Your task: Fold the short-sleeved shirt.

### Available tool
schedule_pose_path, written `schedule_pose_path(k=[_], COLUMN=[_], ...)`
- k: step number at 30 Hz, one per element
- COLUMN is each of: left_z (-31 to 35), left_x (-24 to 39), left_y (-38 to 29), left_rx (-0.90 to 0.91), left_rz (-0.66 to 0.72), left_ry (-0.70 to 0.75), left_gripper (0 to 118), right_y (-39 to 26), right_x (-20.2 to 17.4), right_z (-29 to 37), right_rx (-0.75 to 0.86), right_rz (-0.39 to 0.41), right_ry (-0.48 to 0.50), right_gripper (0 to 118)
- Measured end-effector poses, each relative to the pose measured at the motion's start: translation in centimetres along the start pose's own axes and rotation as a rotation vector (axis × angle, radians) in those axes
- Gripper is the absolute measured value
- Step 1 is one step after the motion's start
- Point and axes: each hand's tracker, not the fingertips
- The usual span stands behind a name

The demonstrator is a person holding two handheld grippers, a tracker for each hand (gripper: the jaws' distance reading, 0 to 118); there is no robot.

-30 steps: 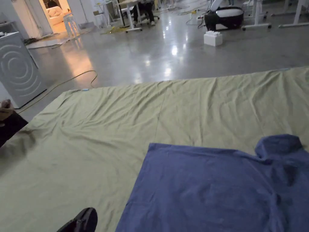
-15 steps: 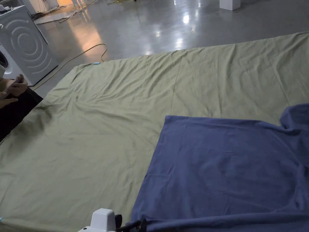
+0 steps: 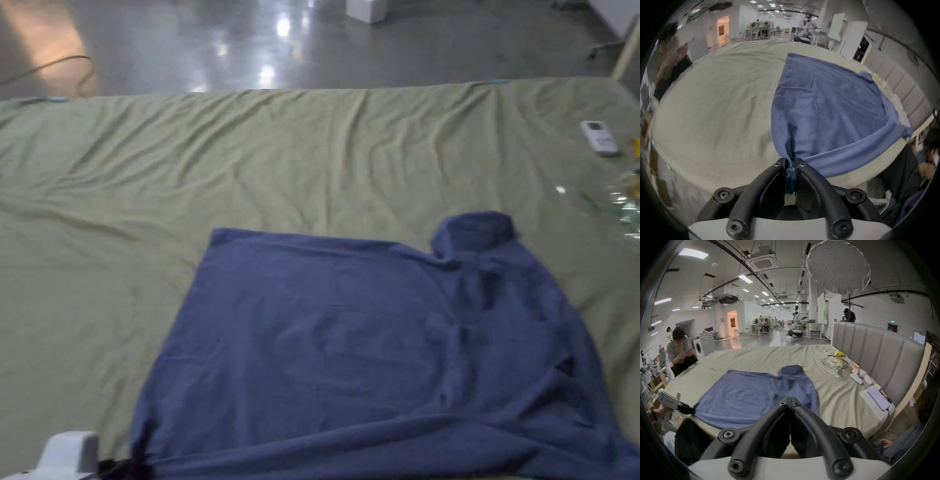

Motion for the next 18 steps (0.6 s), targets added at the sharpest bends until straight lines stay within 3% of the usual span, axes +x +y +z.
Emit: schedule_pose_path(k=[2,4,5,8,12,15,17,18], left_z=[-0.8,-1.3,-1.4,-1.0,-0.5,0.1,0.2,0.0], left_x=[1.0,0.8,0.3,0.4,1.2,2.0,2.3,1.9], left_y=[0.1,0.7,0.9,1.1,1.3,1.6,1.7,1.6], left_rx=[-0.032,-0.057,-0.072,-0.069,-0.073,-0.079,-0.081,-0.081], left_rz=[-0.055,-0.009,0.033,0.069,0.068,0.068,0.073,0.077], left_ry=[0.036,0.025,0.009,-0.009,-0.004,0.0,0.004,0.008], left_gripper=[10,10,10,10,10,10,10,10], right_y=[-0.8,-2.3,-3.3,-5.6,-8.6,-9.8,-10.0,-10.1], right_x=[1.4,3.3,4.2,5.9,7.9,8.8,9.1,9.3], right_z=[-0.8,-2.4,-3.3,-5.8,-9.8,-12.0,-13.1,-13.5], right_rx=[-0.019,-0.122,-0.149,-0.253,-0.388,-0.434,-0.457,-0.466], right_rz=[-0.009,-0.053,-0.063,-0.066,-0.173,-0.187,-0.198,-0.206], right_ry=[-0.055,-0.064,-0.073,-0.069,-0.053,-0.031,-0.037,-0.031], right_gripper=[7,66,84,82,82,82,73,59])
